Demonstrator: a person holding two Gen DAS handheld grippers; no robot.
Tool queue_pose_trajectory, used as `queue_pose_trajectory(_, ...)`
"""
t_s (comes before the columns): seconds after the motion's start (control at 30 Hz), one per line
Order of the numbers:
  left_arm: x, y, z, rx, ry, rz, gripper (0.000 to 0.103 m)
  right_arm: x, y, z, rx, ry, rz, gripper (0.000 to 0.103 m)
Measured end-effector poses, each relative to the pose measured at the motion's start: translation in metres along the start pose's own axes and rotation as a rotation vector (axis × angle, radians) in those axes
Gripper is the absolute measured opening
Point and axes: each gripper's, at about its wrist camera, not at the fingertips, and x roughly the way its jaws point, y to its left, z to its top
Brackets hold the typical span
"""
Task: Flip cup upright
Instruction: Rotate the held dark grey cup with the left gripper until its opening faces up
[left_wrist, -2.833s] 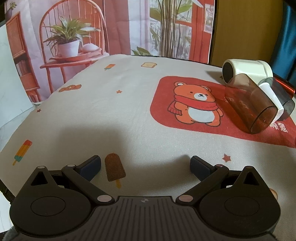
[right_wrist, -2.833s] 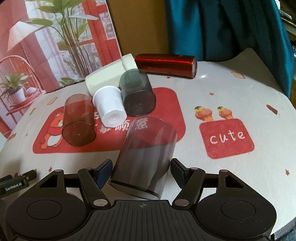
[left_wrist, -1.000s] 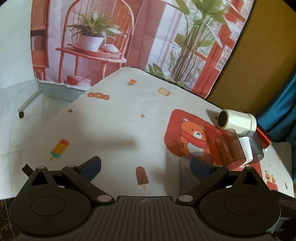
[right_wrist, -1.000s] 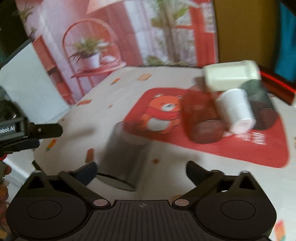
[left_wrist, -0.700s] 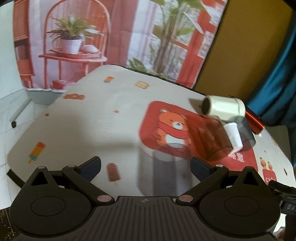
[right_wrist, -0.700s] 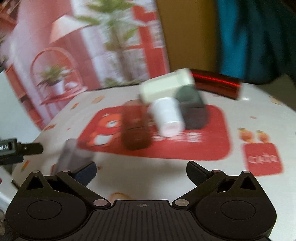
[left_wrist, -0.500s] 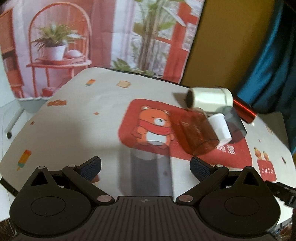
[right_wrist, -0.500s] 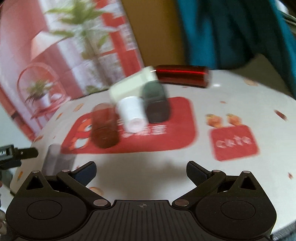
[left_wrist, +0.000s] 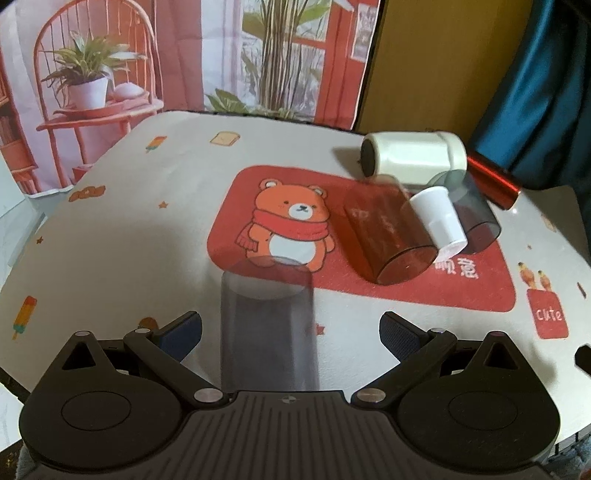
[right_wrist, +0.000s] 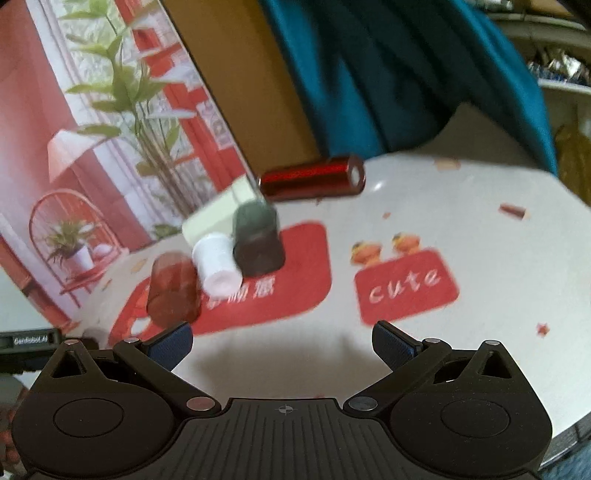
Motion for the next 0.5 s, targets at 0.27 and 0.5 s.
queue_pose_trajectory(0.27,0.014,0.009,0.003,-0.021,0.033,0.034,0.103,0.009,0.024,-0.016,-0.119,0.031,-0.096,0.103)
queue_pose_trajectory(0.5,0.018,0.01,0.007,-0.016,0.034,0.031,0.103,0.014,0.031,-0.022,-0.176,0.039,-0.17,0.103)
